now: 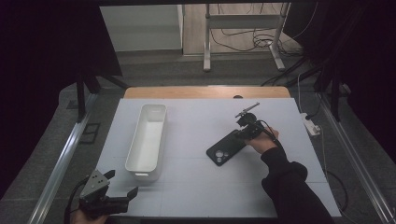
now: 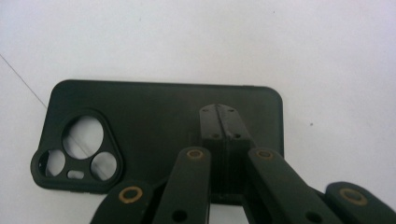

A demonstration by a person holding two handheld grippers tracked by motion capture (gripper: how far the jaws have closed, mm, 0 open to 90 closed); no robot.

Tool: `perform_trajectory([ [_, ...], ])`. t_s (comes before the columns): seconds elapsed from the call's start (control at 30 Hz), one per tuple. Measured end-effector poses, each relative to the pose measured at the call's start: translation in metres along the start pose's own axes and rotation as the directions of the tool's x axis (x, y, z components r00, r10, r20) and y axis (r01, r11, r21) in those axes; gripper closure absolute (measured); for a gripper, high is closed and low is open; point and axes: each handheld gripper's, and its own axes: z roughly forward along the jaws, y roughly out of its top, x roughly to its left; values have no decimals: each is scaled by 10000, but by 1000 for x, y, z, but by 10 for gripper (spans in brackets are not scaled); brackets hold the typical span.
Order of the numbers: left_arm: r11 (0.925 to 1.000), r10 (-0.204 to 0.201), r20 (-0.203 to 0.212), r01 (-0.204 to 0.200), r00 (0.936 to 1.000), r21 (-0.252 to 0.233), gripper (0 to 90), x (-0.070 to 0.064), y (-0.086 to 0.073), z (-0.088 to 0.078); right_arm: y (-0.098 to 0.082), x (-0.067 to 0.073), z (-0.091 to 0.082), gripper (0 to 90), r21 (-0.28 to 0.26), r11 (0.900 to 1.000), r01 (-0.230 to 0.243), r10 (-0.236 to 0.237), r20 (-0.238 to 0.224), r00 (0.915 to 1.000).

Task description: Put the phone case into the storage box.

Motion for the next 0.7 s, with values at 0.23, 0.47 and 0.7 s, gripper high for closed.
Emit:
perform_trajectory([
  [0.23, 10000, 14, 30, -14, 10000, -10, 24, 0, 0, 0, 13, -4, 10, 892, 113, 9999, 44, -44, 66, 10000],
  [0.47, 10000, 30, 55, -30, 10000, -22, 24, 0, 0, 0, 23, -7, 20, 893, 126, 9999, -101, 98, 244, 9997],
  [0.7, 10000, 55, 81, -55, 10000, -12, 24, 0, 0, 0, 31, -9, 30, 893, 321, 9995, -64, 48, 522, 9986],
])
